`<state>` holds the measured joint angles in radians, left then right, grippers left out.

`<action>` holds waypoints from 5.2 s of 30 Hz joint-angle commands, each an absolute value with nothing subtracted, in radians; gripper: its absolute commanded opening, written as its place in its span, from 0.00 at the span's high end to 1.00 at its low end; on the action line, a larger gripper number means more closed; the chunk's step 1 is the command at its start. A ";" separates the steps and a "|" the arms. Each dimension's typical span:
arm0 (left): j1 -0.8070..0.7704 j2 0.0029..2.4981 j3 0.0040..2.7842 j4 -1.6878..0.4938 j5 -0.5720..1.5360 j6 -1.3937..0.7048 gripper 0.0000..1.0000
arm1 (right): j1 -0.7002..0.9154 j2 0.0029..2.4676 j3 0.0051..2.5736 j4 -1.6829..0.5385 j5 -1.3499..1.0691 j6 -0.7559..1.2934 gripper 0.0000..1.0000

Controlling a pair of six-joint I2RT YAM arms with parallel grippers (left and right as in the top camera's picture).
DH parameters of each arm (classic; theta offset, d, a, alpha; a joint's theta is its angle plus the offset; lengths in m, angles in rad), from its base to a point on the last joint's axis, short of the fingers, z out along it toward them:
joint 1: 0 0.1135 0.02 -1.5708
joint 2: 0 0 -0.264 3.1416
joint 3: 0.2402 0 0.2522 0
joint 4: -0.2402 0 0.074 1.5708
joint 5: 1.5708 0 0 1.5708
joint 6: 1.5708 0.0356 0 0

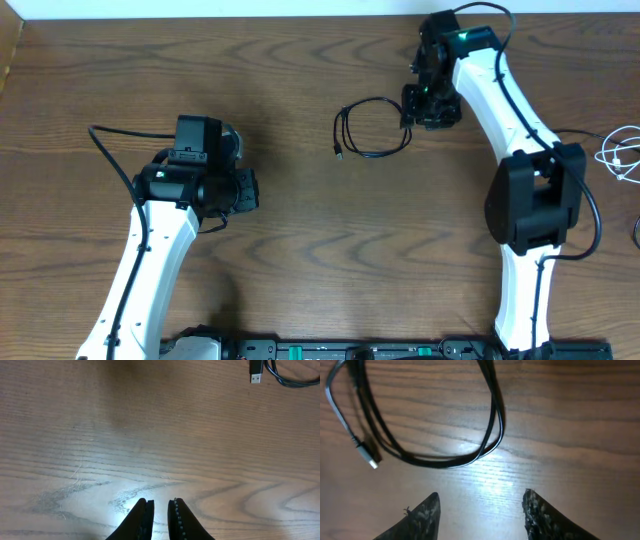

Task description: Untangle cables

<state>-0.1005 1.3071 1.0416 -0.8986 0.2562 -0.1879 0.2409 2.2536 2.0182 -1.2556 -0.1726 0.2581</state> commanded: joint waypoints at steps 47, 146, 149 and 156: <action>-0.102 1.312 1.036 -0.901 0.253 -0.201 0.84 | 0.384 2.360 1.849 -1.113 0.095 0.522 0.87; -0.102 1.312 1.036 -0.912 0.253 -0.201 0.84 | 0.439 1.918 1.091 -0.590 0.132 0.972 0.99; -0.102 1.312 1.036 -0.912 0.253 -0.201 0.84 | 0.439 1.918 1.091 -0.607 0.129 0.971 0.99; -0.102 1.312 1.036 -0.913 0.253 -0.201 0.84 | 0.430 1.900 1.095 -0.618 0.039 0.883 0.99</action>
<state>-0.1005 1.3075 1.0416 -0.9092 0.2562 -0.1909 0.4316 1.8877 1.1210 -0.5919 0.1032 0.9379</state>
